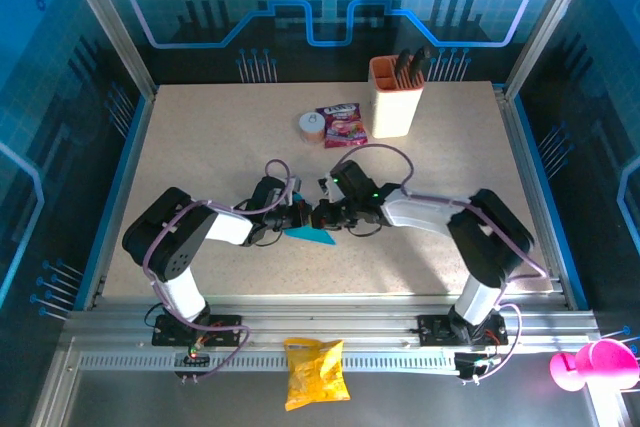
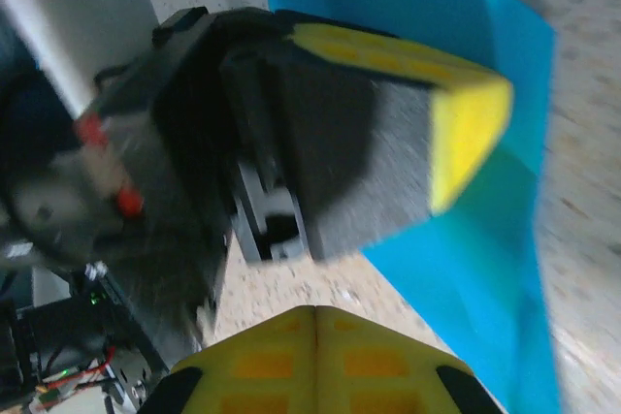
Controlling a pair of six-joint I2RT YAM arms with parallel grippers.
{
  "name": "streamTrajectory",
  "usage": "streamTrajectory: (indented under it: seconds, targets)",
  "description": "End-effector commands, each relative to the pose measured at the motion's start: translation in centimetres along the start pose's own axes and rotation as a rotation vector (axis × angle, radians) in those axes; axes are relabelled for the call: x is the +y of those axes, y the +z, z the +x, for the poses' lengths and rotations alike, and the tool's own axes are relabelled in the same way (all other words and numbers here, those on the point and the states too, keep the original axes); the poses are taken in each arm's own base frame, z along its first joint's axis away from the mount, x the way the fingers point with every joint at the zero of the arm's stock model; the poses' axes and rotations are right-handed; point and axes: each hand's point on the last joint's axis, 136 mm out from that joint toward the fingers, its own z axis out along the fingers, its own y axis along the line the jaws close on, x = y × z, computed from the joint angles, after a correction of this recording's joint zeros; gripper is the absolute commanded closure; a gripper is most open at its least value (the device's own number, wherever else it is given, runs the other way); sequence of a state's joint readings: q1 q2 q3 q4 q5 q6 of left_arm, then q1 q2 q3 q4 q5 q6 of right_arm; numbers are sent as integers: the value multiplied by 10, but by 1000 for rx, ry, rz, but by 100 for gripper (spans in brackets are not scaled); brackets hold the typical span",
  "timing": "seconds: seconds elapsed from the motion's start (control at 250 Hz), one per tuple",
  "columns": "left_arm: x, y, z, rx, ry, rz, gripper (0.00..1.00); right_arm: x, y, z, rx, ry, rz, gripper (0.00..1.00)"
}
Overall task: Fold a paper plane with a square sheet of paper (pick it up from the middle)
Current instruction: Fourth fold the wing at the center of the table.
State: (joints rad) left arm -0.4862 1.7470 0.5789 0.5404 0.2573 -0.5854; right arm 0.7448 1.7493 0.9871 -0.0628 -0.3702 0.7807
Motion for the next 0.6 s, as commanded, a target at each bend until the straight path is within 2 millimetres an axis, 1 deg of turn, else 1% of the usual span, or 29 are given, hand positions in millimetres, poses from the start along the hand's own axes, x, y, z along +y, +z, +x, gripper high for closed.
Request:
streamTrajectory:
  seconds: [0.0,0.064,0.14,0.2,0.24,0.248,0.264,0.423,0.475,0.595]
  targets:
    - [54,-3,37,94,-71,-186,100,-12,26,4,20,84,-4,100]
    - [54,-4,38,94,-71,-188,100,-31,34,9,27,117,31,100]
    - [54,-4,38,95,-74,-186,100,-52,38,16,30,155,62,100]
    - [52,-4,37,92,-76,-179,100,-68,38,23,38,185,99,100]
    - [53,-3,37,91,-80,-178,100,-70,37,20,28,193,92,100]
    - [52,-3,37,91,-80,-176,100,-76,37,26,39,203,102,100]
    - [51,-3,36,90,-81,-174,100,-79,36,28,42,208,105,100]
    - [51,-1,36,89,-89,-168,100,-91,29,35,57,206,148,100]
    - [50,-1,36,89,-90,-165,100,-92,27,35,59,206,153,100]
    - [49,-2,34,84,-99,-160,100,-101,27,39,78,244,175,100]
